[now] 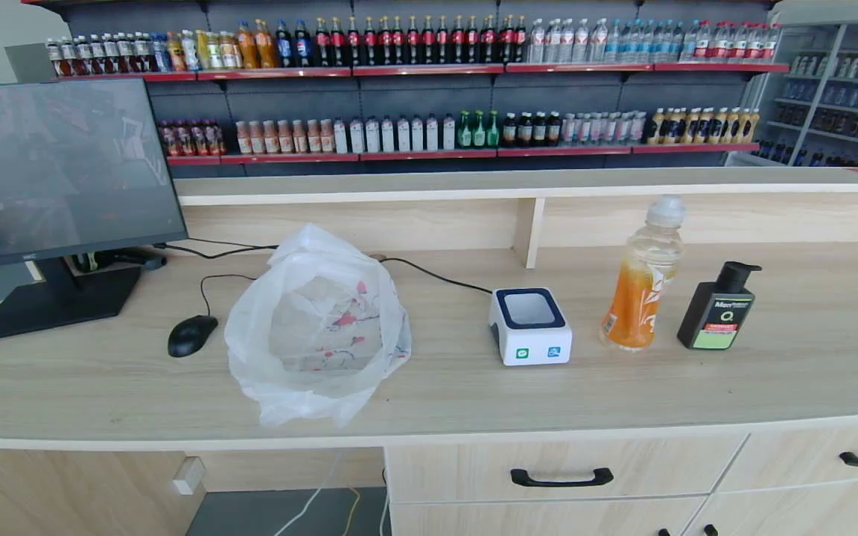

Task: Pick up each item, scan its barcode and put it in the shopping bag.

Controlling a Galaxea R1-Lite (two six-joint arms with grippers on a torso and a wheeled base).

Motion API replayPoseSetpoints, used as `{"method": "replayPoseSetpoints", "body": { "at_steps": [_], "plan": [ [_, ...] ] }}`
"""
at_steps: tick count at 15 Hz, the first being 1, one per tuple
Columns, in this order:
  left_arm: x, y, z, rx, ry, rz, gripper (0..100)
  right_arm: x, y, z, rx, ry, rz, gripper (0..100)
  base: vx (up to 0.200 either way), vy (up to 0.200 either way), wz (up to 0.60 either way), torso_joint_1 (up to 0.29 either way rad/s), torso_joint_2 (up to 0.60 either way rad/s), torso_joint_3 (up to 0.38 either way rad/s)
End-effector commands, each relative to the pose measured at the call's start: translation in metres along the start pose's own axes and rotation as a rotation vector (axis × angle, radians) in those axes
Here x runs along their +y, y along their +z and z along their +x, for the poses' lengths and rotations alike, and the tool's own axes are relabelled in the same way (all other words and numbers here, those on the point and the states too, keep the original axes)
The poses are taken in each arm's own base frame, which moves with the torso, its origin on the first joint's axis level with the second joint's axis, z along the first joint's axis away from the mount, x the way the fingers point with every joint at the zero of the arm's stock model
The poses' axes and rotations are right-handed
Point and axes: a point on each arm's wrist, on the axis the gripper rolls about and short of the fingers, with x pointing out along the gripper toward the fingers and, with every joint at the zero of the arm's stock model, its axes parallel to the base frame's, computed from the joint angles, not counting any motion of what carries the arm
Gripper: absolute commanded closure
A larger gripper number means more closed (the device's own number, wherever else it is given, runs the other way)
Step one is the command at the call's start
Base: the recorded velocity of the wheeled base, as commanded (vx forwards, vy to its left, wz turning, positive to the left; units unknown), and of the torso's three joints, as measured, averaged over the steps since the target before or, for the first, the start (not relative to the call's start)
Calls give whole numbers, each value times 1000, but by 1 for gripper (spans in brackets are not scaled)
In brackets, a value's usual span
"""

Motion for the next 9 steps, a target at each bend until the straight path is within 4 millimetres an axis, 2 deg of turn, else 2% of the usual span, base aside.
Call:
{"method": "replayPoseSetpoints", "body": {
  "at_steps": [1,9],
  "plan": [
    [0,0,0,-1,-1,0,100,0,0,0,0,1,-5,0,0,0,0,0,0,0],
    [0,0,0,1,-1,0,100,0,0,0,1,8,-23,0,0,0,0,0,0,0]
  ]
}}
